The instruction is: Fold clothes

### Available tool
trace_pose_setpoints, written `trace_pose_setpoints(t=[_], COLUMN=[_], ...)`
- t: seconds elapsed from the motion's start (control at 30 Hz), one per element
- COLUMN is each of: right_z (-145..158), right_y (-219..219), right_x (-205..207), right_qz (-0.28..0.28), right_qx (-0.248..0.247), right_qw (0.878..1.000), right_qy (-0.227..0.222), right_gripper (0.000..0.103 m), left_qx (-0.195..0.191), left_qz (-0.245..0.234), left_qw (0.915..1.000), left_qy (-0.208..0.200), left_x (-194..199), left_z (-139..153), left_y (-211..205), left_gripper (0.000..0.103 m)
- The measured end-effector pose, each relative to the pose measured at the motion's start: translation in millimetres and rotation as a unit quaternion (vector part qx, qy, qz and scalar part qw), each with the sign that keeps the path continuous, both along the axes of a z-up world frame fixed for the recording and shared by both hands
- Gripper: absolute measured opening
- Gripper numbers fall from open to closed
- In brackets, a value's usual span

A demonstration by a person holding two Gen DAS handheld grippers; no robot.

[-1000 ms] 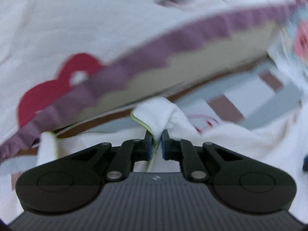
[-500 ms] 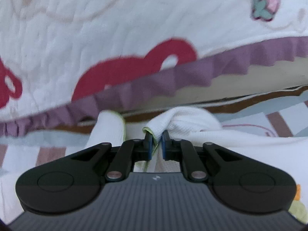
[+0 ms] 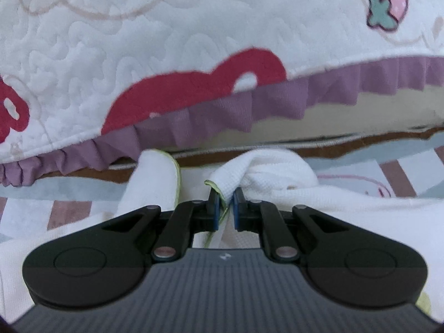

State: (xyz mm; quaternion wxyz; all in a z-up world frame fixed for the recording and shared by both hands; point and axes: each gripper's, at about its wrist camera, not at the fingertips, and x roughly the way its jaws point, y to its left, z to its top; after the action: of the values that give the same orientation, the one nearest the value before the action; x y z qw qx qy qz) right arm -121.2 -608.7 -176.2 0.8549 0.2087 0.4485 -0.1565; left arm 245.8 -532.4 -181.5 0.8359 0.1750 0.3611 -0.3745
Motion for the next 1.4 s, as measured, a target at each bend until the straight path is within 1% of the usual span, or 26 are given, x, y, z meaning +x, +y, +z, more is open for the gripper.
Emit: trace_pose_setpoints(t=[0.03,0.07,0.1,0.17,0.27,0.3,0.4,0.43,0.47,0.53,0.57,0.6,0.63,0.67,0.7,0.73,0.77,0.83,0.9,0.97,1.03,1.1,1.17,1.27,1.37,1.4], right_z=[3.1,6.2,11.7,29.7,45.7,46.7,26.8,22.3,21.2,29.3,37.4,45.0,51.3,56.3,59.2,60.3,59.4,52.7,43.7,38.3,33.5,29.2,25.3,17.4,14.6,15.0], right_y=[3.1,6.1,9.9,11.2,-4.9,-9.2,-18.4,-22.7,-27.4,-31.3,-27.7,-23.0,-18.3,-13.0,-6.5,0.0,5.1,12.4,17.0,24.1,33.4,43.9,53.3,66.5,77.9,81.1], right_x=[0.4,0.7,-1.3,-20.7,-60.0,-69.7,-78.1,-83.8,-92.6,-113.7,-124.8,-134.7,-144.2,-154.7,-164.7,-173.9,-180.4,-182.5,-179.3,-179.2,-180.6,-182.5,-187.7,-192.2,-191.1,-189.5], right_qz=[0.001,0.003,-0.003,-0.046,-0.11,-0.124,-0.148,-0.161,-0.175,-0.2,-0.198,-0.191,-0.188,-0.19,-0.194,-0.197,-0.195,-0.18,-0.173,-0.172,-0.168,-0.162,-0.162,-0.161,-0.144,-0.138], right_qx=[-0.008,-0.015,-0.03,-0.064,-0.065,-0.065,-0.086,-0.082,-0.062,-0.025,-0.023,-0.025,-0.024,-0.022,-0.02,-0.015,-0.003,0.021,0.04,0.052,0.06,0.056,0.042,0.031,0.01,-0.002], right_qw=[1.0,1.0,1.0,0.997,0.992,0.99,0.983,0.982,0.981,0.979,0.98,0.981,0.982,0.981,0.981,0.98,0.98,0.983,0.983,0.983,0.982,0.984,0.985,0.986,0.989,0.989], right_qy=[-0.002,-0.003,-0.008,-0.015,-0.005,0.003,0.065,0.061,0.045,0.012,-0.001,-0.009,-0.012,-0.012,-0.015,-0.021,-0.029,-0.038,-0.036,-0.05,-0.061,-0.046,-0.031,-0.023,-0.041,-0.043], right_gripper=[0.002,0.001,0.001,0.001,0.0,0.0,0.0,0.0,0.0,0.009,0.01,0.019,0.027,0.036,0.036,0.036,0.036,0.039,0.039,0.039,0.039,0.042,0.045,0.046,0.045,0.021], left_qx=[0.0,-0.004,-0.007,-0.01,-0.007,-0.004,0.012,0.017,0.021,0.016,0.013,0.01,0.008,0.006,0.005,0.004,0.004,0.005,0.001,-0.003,0.002,0.012,0.026,0.031,0.021,0.017], left_qz=[0.0,0.001,0.007,0.016,0.017,0.02,0.028,0.034,0.041,0.042,0.041,0.041,0.026,0.009,-0.009,-0.021,-0.032,-0.048,-0.052,-0.059,-0.059,-0.062,-0.063,-0.057,-0.043,-0.04], left_qw=[1.0,1.0,1.0,0.9998,0.9998,0.9998,0.9995,0.9993,0.9989,0.999,0.9991,0.9991,0.9996,0.9999,0.9998,0.9992,0.9981,0.9949,0.9921,0.9892,0.9898,0.9919,0.9924,0.9924,0.9934,0.9939], left_qy=[-0.004,-0.003,0.002,0.011,0.008,0.005,-0.006,-0.004,-0.001,-0.001,-0.001,-0.001,0.001,0.009,0.019,0.035,0.053,0.089,0.114,0.135,0.13,0.111,0.102,0.105,0.104,0.102], left_x=[-1.5,-1.0,0.5,3.1,1.6,-0.5,-6.5,-7.3,-7.9,-16.4,-21.1,-25.8,-35.2,-45.1,-54.7,-65.2,-76.1,-99.1,-119.3,-138.1,-159.4,-175.5,-187.8,-193.2,-200.9,-203.7], left_z=[-0.4,0.0,2.1,6.0,7.0,5.2,-1.7,-2.2,-2.3,8.1,13.9,19.8,27.1,32.5,37.0,38.3,38.6,36.5,31.0,24.9,21.9,22.9,25.4,27.8,29.2,29.4], left_y=[0.6,3.2,6.0,10.1,10.8,10.0,6.6,7.3,8.6,21.1,28.0,34.9,43.7,52.6,61.4,70.8,80.4,100.0,118.9,139.3,158.4,174.4,189.0,209.1,233.7,240.4], left_gripper=[0.009,0.009,0.009,0.009,0.009,0.009,0.009,0.013,0.015,0.024,0.028,0.036,0.04,0.042,0.044,0.051,0.054,0.063,0.069,0.069,0.069,0.069,0.069,0.069,0.069,0.069])
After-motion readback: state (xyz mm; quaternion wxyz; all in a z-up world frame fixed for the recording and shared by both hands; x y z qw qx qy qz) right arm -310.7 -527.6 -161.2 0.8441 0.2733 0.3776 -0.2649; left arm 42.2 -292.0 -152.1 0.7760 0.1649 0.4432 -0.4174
